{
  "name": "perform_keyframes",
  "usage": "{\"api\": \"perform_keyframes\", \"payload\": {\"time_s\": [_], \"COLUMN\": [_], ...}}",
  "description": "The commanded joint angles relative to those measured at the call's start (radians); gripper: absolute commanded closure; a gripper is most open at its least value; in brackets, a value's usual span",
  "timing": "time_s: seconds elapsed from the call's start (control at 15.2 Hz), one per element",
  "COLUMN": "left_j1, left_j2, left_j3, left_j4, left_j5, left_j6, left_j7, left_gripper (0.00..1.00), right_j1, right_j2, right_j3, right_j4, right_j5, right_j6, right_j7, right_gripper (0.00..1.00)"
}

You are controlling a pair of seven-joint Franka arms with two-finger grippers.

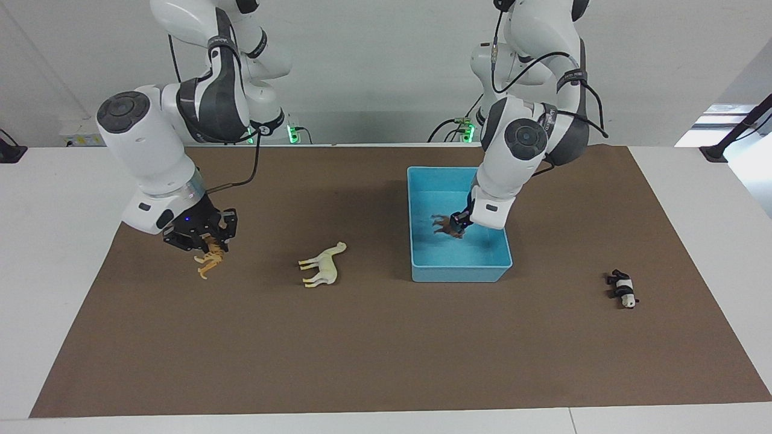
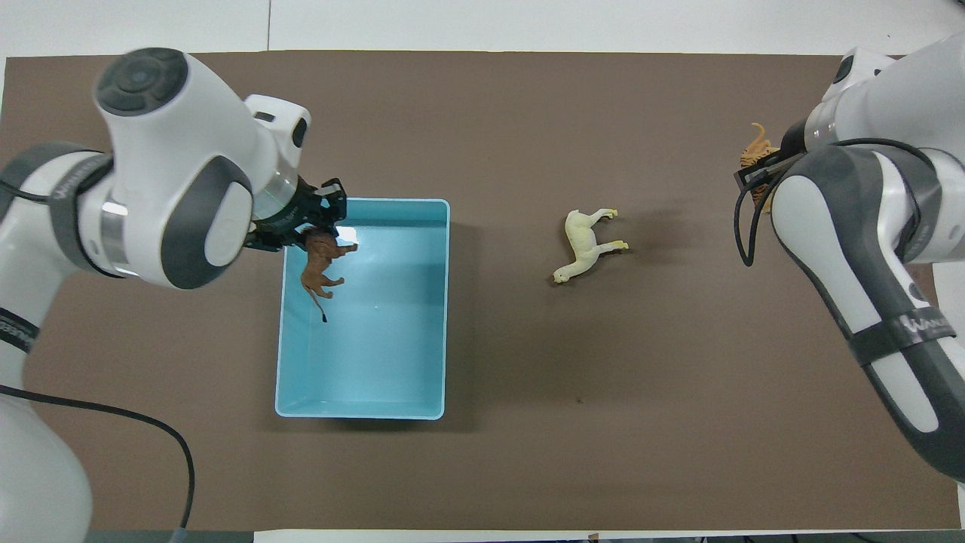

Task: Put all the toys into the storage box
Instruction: 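Place the lion in the box while the left gripper reaches the cow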

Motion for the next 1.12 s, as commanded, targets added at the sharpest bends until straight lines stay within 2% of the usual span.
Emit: {"api": "perform_keyframes", "payload": {"time_s": [0.0, 0.26, 0.33, 0.46, 0.59, 0.72, 0.92, 1.05], "left_j1": [0.055, 0.272, 0.324, 0.426, 0.506, 0.545, 0.541, 0.534], "left_j2": [-0.059, -0.047, -0.044, -0.037, -0.03, 0.015, 0.111, 0.182], "left_j3": [0.012, 0.01, 0.01, 0.009, 0.009, 0.007, 0.009, 0.009], "left_j4": [-0.04, -0.018, -0.021, -0.056, -0.098, -0.086, -0.044, -0.018], "left_j5": [0.091, 0.2, 0.214, 0.215, 0.213, 0.215, 0.221, 0.222], "left_j6": [0.006, 0.049, 0.099, 0.296, 0.468, 0.552, 0.573, 0.596], "left_j7": [0.106, 0.451, 0.496, 0.586, 0.667, 0.706, 0.709, 0.711], "left_gripper": [0.0, 0.0, 0.0, 0.0, 0.0, 0.0, 0.0, 0.0], "right_j1": [0.067, 0.301, 0.368, 0.48, 0.548, 0.608, 0.692, 0.729], "right_j2": [-0.007, 0.047, 0.073, 0.145, 0.208, 0.254, 0.389, 0.437], "right_j3": [0.004, -0.001, -0.002, -0.008, -0.008, -0.011, -0.014, -0.01], "right_j4": [0.048, 0.195, 0.242, 0.339, 0.41, 0.43, 0.479, 0.479], "right_j5": [0.005, -0.004, -0.004, -0.005, -0.005, -0.005, -0.025, -0.027], "right_j6": [-0.058, -0.118, -0.12, -0.125, -0.118, -0.095, -0.004, 0.059], "right_j7": [0.142, 0.55, 0.65, 0.805, 0.902, 0.954, 1.036, 1.073], "right_gripper": [1.0, 1.0, 1.0, 1.0, 1.0, 1.0, 1.0, 1.0]}}
